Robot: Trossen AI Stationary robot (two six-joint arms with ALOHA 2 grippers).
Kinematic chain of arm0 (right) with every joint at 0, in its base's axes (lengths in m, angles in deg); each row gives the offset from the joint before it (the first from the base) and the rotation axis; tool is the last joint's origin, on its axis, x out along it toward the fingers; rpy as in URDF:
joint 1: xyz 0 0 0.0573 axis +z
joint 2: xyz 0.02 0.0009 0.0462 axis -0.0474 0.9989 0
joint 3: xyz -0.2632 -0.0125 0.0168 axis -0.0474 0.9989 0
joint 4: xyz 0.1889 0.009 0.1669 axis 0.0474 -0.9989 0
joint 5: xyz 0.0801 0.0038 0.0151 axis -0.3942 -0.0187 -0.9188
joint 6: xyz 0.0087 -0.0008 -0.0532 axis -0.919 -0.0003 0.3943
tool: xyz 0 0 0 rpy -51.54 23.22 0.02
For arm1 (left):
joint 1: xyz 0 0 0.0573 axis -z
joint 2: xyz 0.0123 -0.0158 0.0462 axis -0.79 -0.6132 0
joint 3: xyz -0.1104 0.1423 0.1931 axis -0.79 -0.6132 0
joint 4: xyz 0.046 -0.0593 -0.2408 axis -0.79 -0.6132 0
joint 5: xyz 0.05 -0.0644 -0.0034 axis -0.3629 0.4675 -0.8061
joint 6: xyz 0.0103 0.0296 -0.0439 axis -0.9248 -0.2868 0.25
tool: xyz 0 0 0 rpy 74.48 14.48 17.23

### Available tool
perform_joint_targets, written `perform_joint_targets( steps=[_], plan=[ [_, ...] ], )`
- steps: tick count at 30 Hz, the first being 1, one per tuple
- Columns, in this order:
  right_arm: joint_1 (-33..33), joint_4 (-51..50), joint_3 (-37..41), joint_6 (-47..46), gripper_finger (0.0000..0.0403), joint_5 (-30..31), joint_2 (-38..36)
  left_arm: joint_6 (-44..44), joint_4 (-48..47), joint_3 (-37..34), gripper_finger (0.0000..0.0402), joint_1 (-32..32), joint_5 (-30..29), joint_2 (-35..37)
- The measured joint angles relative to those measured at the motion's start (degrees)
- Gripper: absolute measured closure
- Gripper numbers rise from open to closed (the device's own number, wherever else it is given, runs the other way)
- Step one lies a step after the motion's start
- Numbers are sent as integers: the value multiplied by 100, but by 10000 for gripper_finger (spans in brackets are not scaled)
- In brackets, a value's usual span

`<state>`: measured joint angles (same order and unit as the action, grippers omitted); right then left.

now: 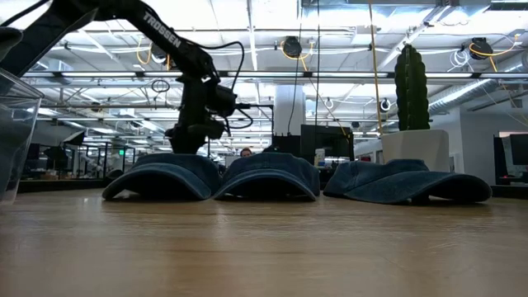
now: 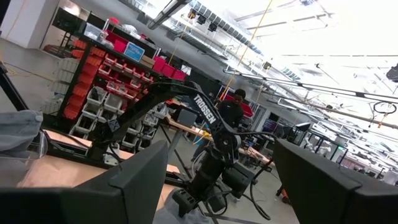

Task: Pick & Place hat
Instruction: Put the gray cap into the transparent bin

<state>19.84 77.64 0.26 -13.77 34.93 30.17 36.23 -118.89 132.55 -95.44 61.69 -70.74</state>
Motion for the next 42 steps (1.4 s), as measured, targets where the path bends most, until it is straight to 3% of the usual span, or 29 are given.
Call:
perform_joint_targets(
  steps=[10, 14, 18, 20, 24, 32, 42],
  plan=[
    [0, 0, 0, 0, 124, 0, -2, -174, -16, 0, 244, -31, 31, -17],
    [1, 0, 0, 0, 124, 2, -2, -391, -19, 0, 292, -42, 27, -17],
    [-1, 0, 0, 0, 124, 1, -2, -684, 12, 0, 376, -75, 25, -17],
    [-1, 0, 0, 0, 124, 2, -2, -594, 22, 47, 391, -80, -30, -17],
    [-1, 2, 0, 0, 124, 0, -2, -540, -144, 270, 397, -89, -295, -17],
    [-1, 0, 0, 0, 124, 0, -2, -800, -214, 695, 400, 38, -265, 156],
    [-1, -1, 0, 0, 124, 0, -1, -826, -1554, 2345, 401, 833, -627, 208]
  ],
)
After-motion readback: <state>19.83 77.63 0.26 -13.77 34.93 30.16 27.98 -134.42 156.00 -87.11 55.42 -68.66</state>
